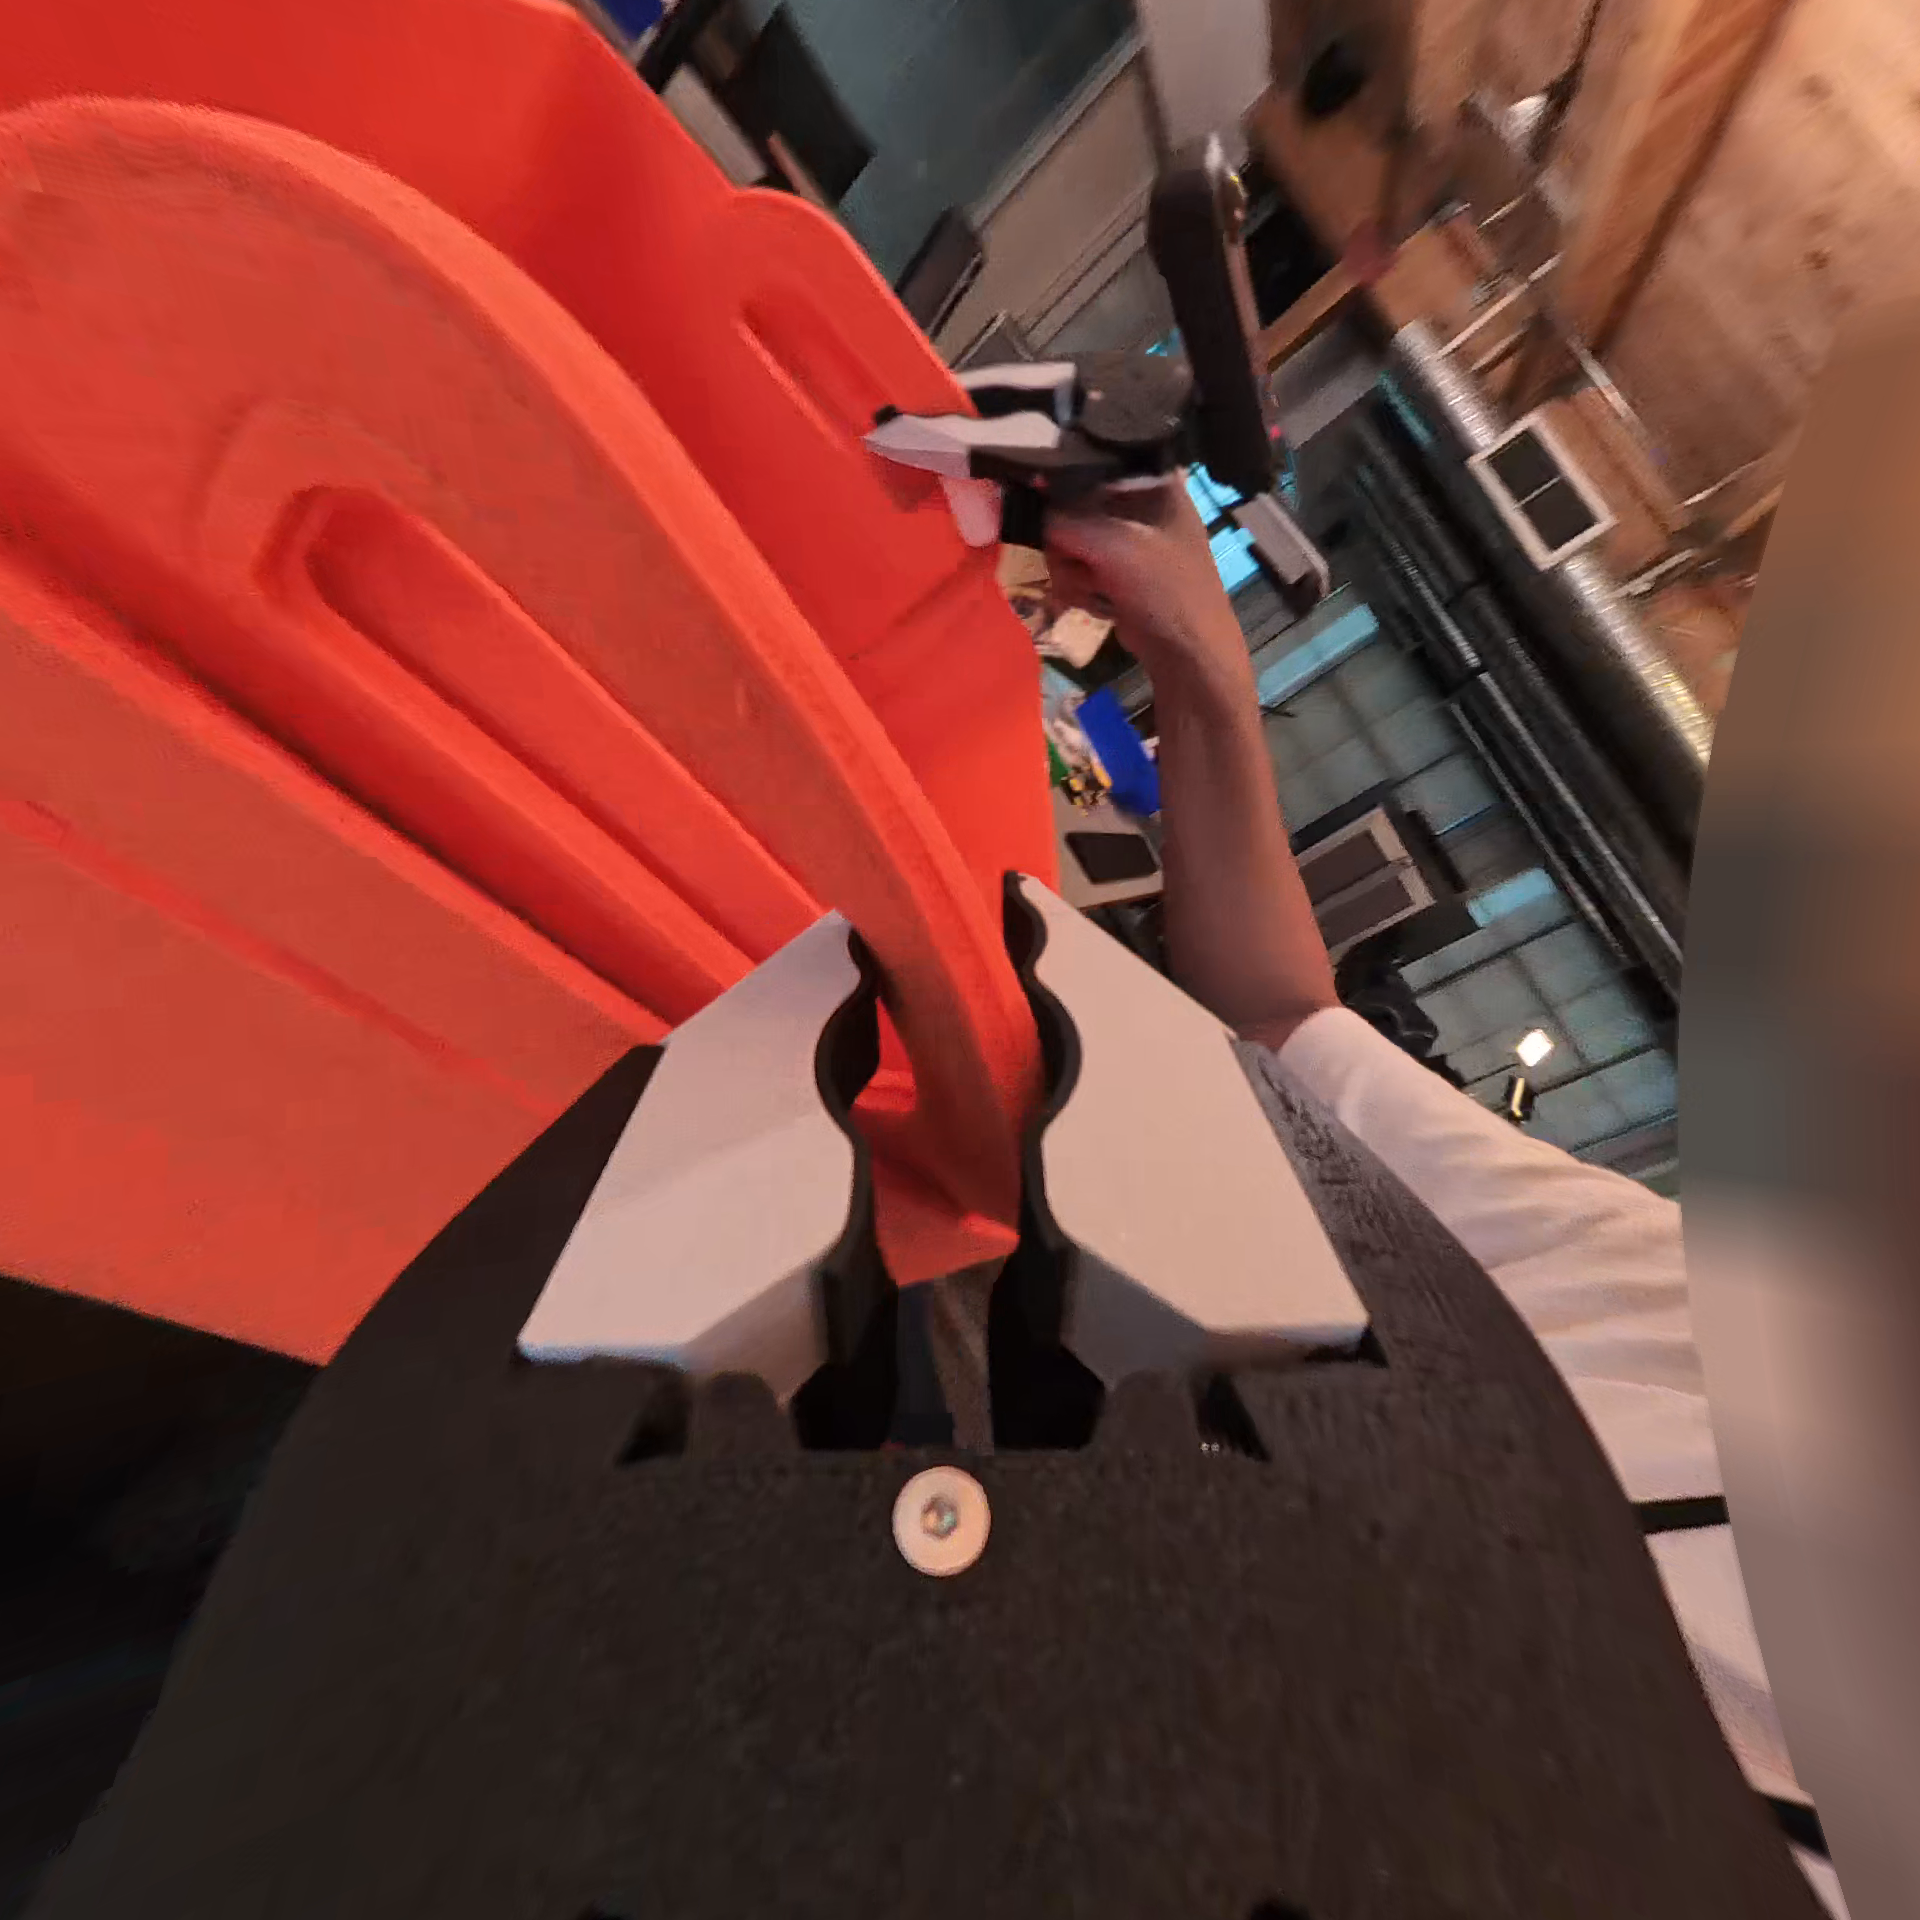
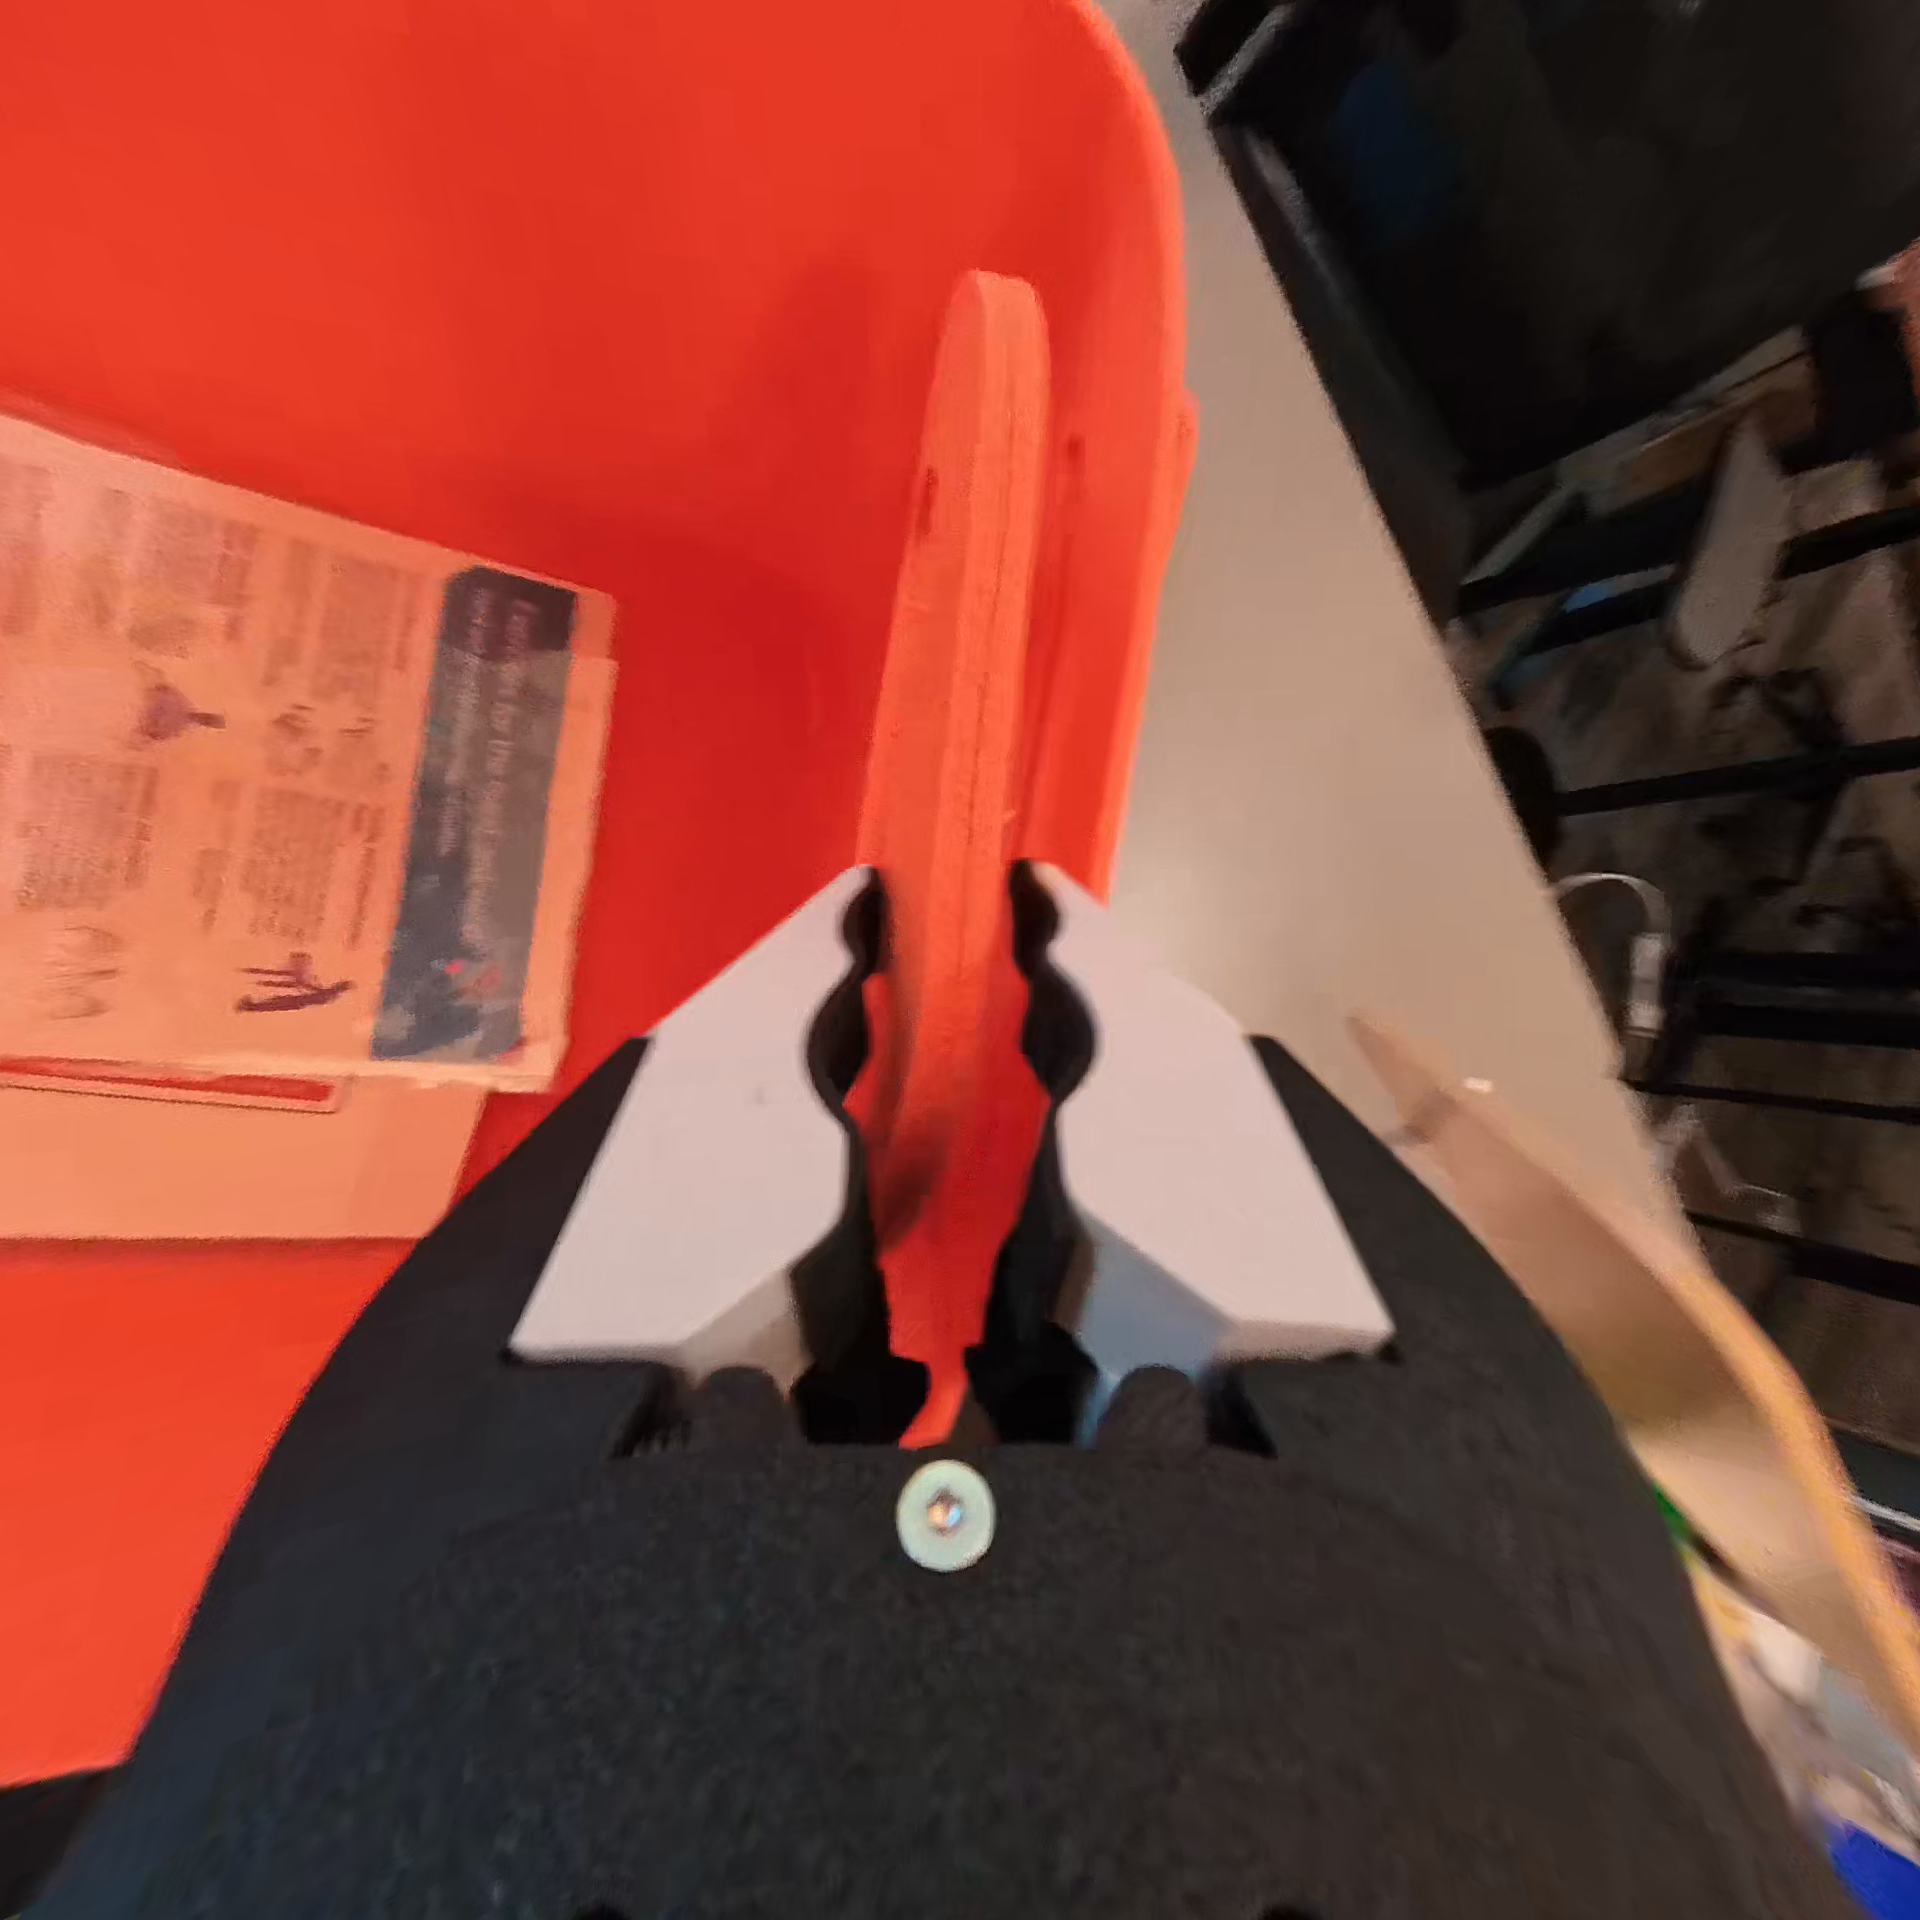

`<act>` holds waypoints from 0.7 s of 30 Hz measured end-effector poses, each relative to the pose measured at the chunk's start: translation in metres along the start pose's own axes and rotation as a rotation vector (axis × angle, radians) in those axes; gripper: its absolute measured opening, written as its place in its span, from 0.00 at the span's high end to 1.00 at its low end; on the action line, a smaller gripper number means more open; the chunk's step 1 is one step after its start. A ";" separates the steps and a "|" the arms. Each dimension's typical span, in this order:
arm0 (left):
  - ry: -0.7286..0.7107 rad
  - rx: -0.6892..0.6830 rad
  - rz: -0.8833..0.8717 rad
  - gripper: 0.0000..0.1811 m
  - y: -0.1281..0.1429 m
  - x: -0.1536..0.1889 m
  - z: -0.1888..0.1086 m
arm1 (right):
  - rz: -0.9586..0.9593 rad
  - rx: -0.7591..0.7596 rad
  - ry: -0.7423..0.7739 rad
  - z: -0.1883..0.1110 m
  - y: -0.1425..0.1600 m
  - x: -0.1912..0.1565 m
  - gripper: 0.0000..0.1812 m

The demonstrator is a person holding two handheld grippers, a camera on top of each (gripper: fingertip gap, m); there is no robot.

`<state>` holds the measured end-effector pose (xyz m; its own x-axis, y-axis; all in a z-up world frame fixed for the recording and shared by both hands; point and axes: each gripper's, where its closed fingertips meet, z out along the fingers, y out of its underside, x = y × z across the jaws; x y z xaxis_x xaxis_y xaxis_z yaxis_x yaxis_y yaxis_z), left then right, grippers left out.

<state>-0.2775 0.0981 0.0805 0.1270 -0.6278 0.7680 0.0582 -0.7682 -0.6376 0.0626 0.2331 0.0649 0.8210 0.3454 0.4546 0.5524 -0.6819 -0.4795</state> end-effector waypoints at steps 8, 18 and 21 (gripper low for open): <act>0.060 0.152 0.009 0.88 0.012 0.014 0.012 | -0.302 0.385 -0.189 -0.144 -0.095 -0.129 0.80; 0.080 0.165 0.018 0.88 0.013 0.017 0.009 | -0.097 -0.912 -0.717 0.098 0.126 -0.199 0.51; 0.077 0.168 0.035 0.88 0.006 0.019 0.008 | -0.100 -1.025 -0.688 0.108 0.157 -0.180 0.44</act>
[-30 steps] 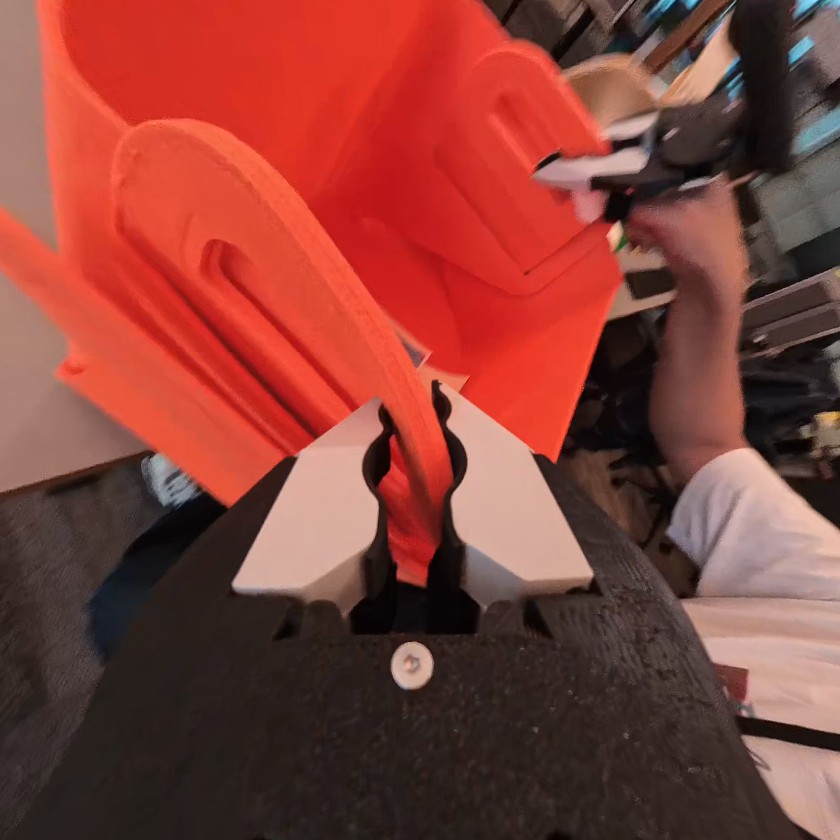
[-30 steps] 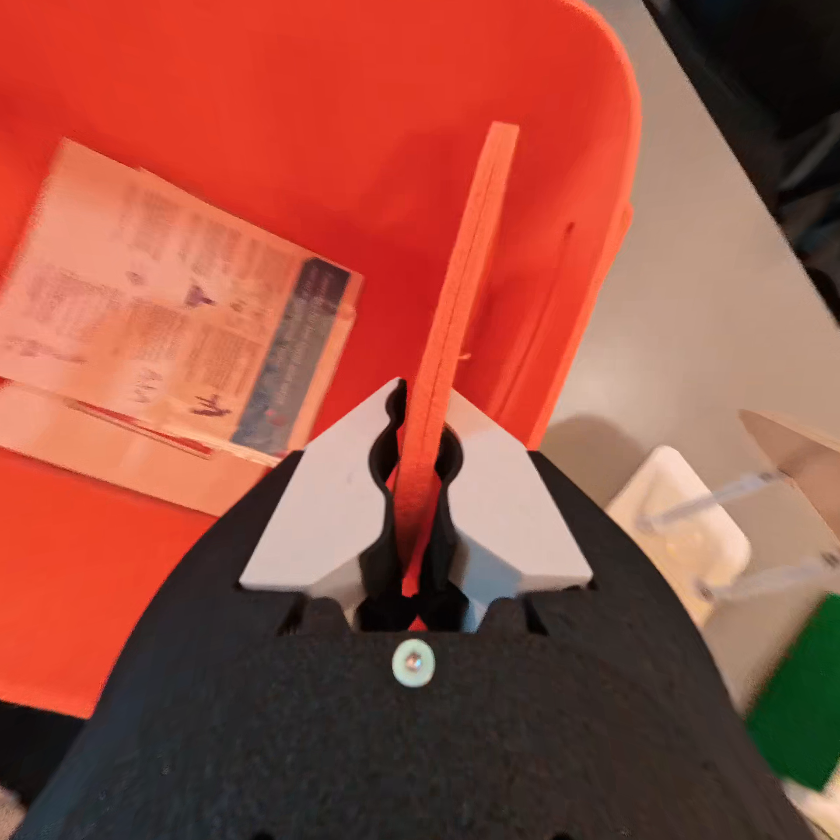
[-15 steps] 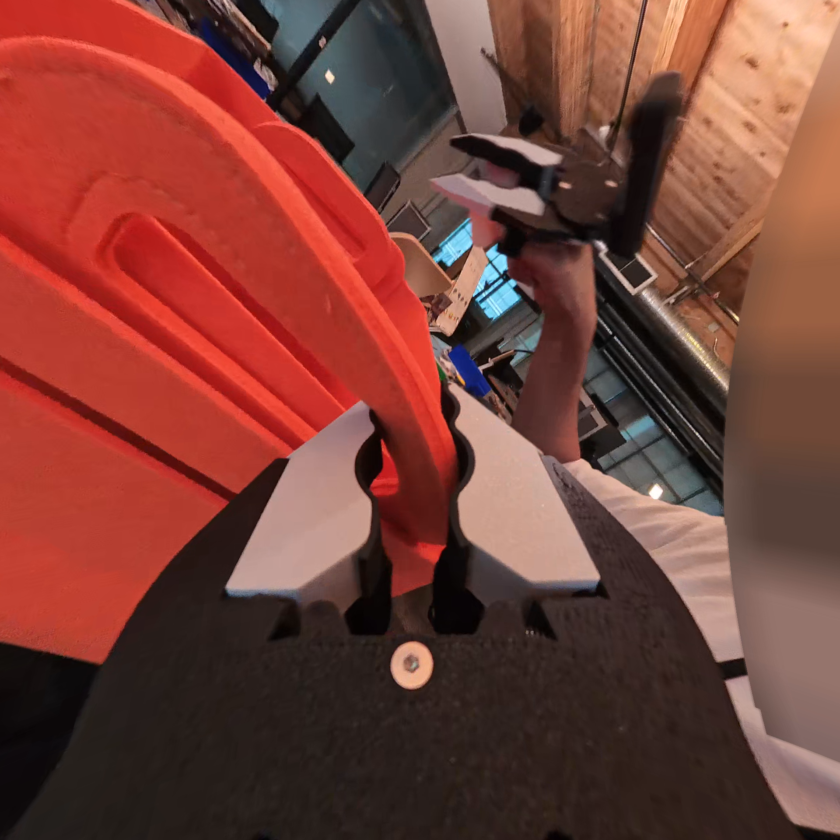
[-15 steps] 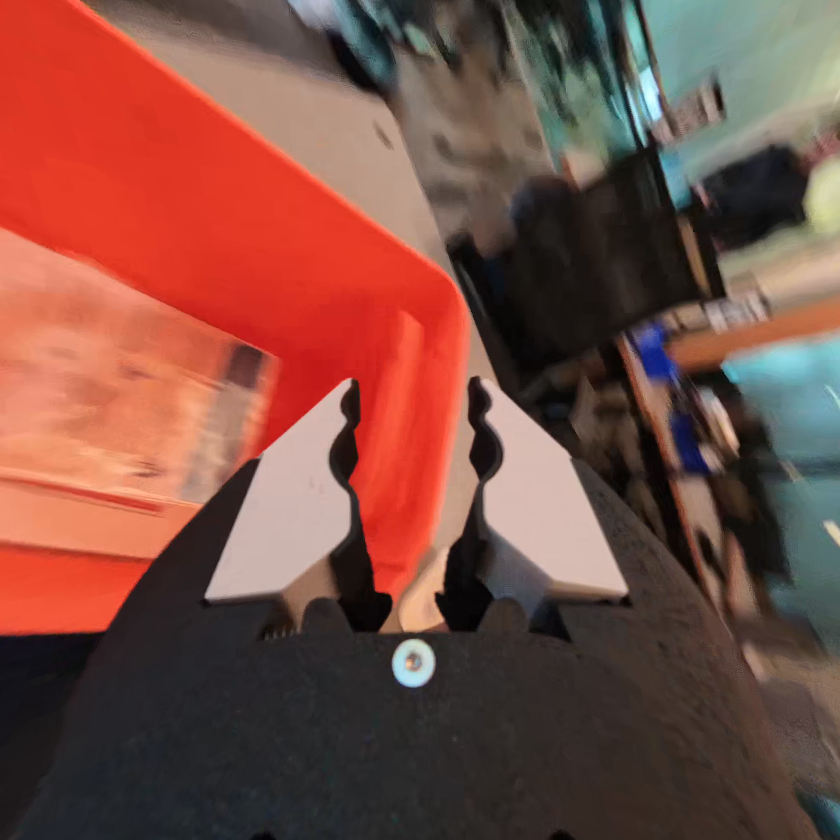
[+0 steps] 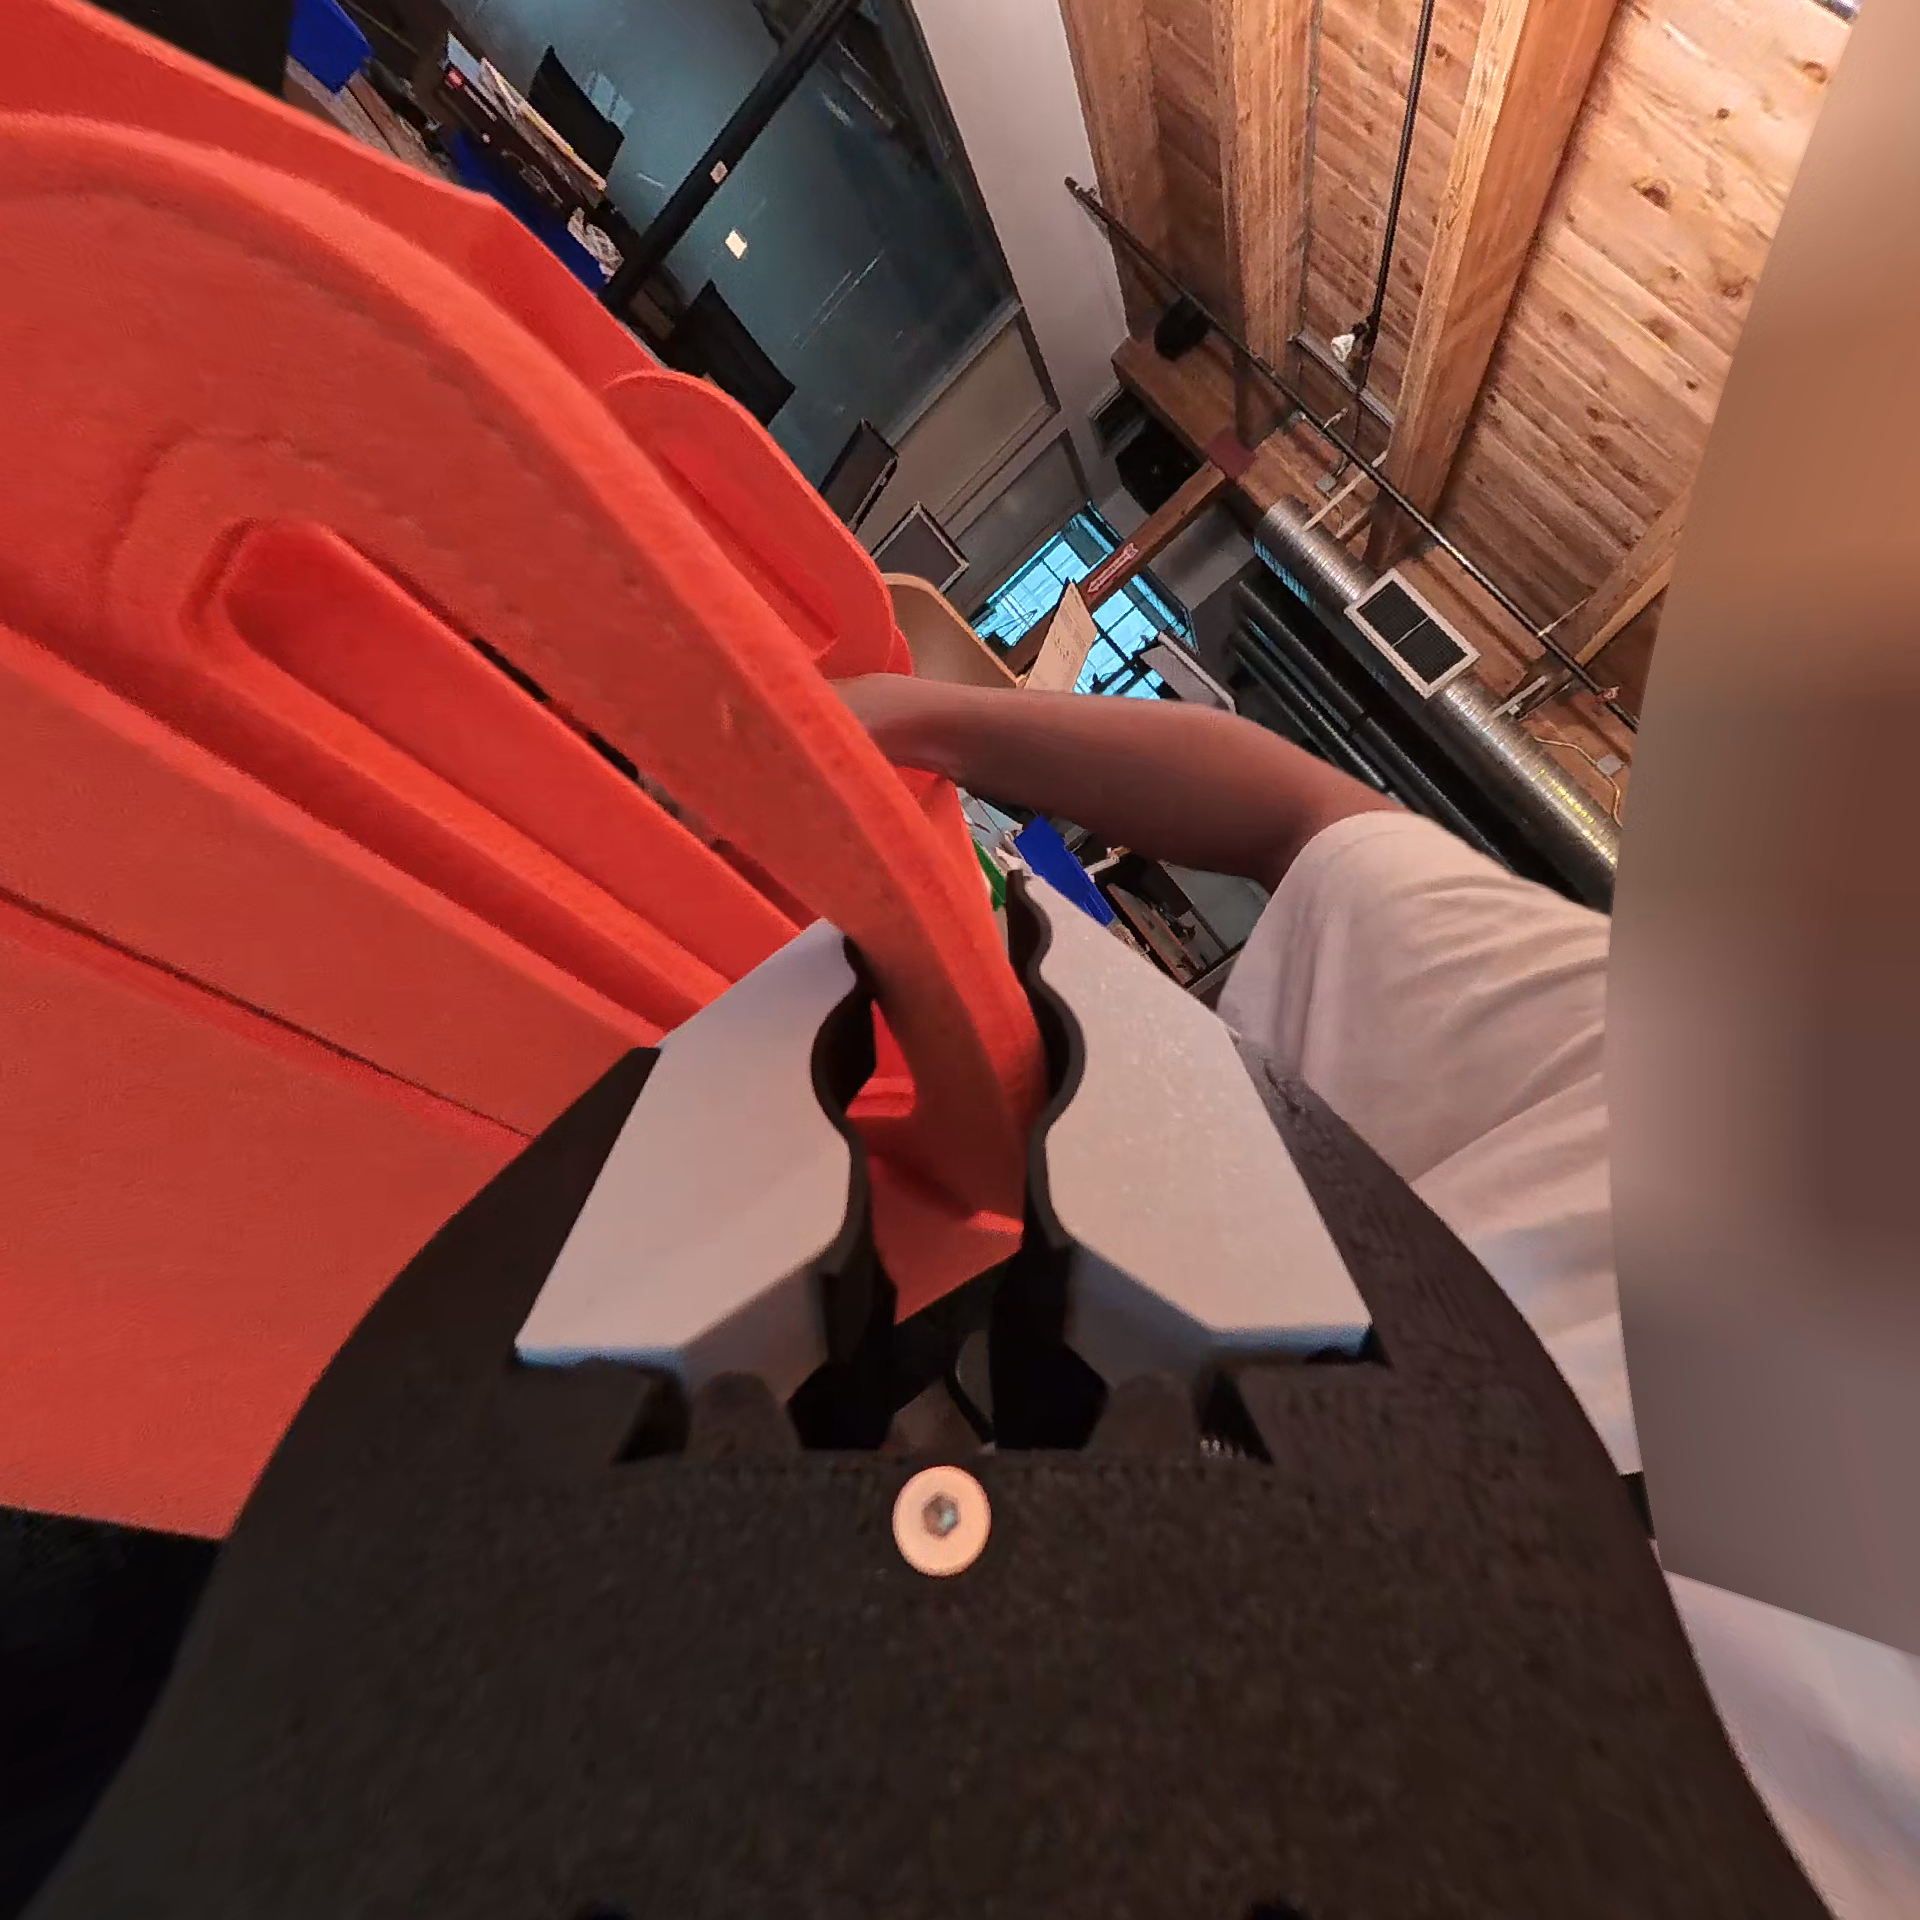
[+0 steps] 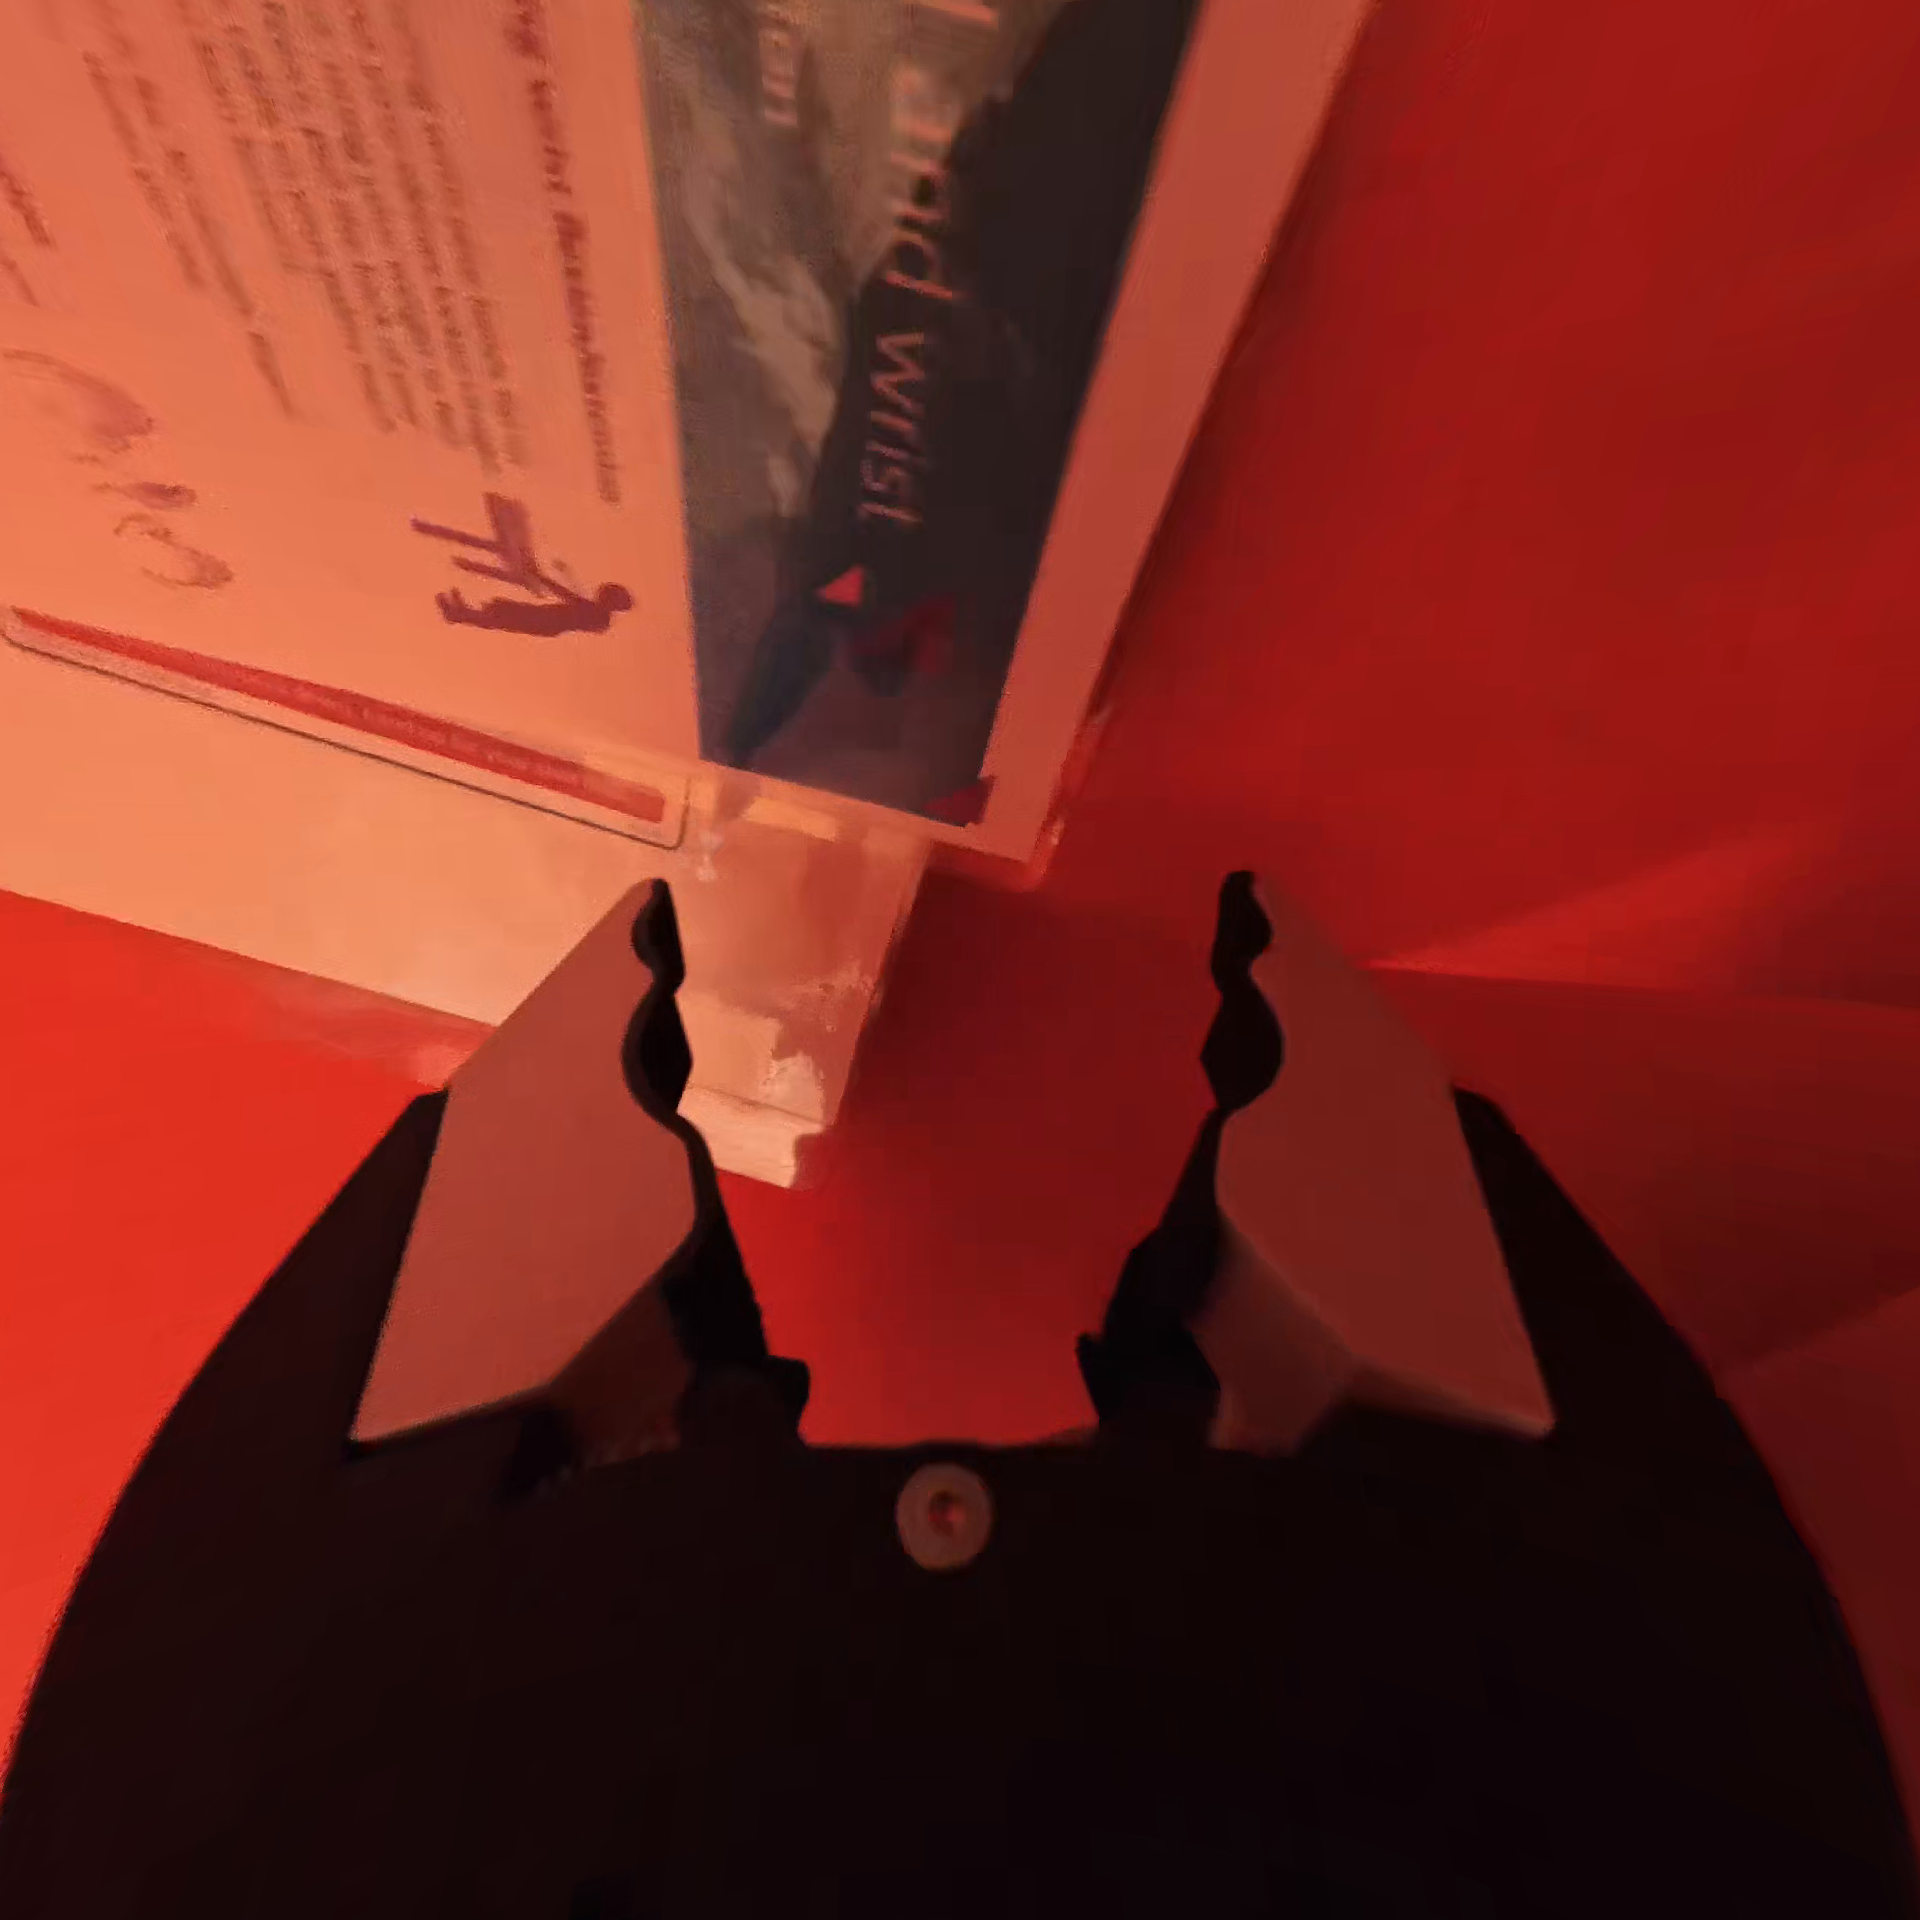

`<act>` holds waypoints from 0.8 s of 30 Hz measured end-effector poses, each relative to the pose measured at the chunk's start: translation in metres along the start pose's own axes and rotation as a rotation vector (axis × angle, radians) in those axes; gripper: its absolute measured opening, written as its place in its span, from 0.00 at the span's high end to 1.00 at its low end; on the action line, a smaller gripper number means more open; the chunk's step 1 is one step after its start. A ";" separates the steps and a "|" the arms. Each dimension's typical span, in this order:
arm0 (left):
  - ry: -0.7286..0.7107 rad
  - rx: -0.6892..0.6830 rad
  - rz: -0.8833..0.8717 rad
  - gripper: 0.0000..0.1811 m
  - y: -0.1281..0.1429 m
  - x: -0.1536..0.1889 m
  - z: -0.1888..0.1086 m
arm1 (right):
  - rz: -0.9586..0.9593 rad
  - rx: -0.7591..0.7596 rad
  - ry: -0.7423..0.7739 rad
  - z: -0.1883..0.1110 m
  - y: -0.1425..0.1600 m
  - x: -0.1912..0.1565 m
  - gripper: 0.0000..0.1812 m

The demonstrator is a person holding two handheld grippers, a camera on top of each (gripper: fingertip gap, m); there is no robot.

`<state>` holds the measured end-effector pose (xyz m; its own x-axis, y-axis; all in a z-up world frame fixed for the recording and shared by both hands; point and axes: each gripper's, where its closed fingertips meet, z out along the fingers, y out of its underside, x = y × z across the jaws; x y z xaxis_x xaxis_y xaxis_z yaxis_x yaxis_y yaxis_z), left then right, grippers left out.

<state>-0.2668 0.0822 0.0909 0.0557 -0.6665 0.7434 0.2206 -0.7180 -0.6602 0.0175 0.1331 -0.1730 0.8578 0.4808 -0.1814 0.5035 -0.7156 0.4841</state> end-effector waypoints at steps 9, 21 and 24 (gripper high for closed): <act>0.024 -0.057 0.025 0.88 0.013 0.008 0.007 | 0.173 -0.037 -0.413 0.019 -0.007 -0.021 0.60; 0.046 -0.051 0.023 0.88 0.013 0.010 0.010 | -0.051 0.132 -0.888 -0.042 -0.013 -0.098 0.91; 0.046 -0.062 0.027 0.88 0.015 0.010 0.011 | 0.070 0.065 -0.841 -0.022 -0.019 -0.096 0.96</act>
